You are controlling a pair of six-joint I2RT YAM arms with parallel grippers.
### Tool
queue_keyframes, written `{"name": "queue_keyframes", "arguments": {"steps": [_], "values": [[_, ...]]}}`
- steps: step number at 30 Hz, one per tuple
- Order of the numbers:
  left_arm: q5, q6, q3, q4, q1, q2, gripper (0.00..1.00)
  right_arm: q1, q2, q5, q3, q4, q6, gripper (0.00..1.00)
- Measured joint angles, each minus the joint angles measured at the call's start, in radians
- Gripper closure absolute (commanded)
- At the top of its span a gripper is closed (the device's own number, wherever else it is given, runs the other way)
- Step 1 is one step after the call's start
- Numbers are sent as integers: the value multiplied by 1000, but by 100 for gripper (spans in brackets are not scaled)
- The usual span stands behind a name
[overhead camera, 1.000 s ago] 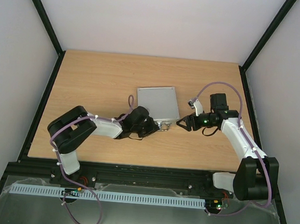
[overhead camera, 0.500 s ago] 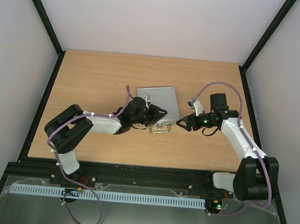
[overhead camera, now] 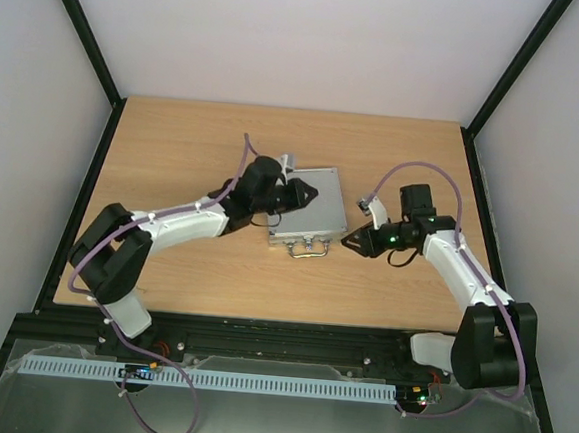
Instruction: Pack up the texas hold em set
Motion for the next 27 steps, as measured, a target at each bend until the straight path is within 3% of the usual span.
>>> {"name": "queue_keyframes", "arguments": {"steps": [4, 10, 17, 27], "values": [[2, 119, 53, -84, 72, 3, 98, 74, 7, 35, -8, 19, -28, 87], [82, 195, 52, -114, 139, 98, 98, 219, 25, 119, -24, 85, -74, 98], [166, 205, 16, -88, 147, 170, 98, 356, 77, 241, -60, 175, -116, 99], [178, 198, -7, -65, 170, 185, 98, 416, 217, 386, -62, 289, -145, 99]]}}
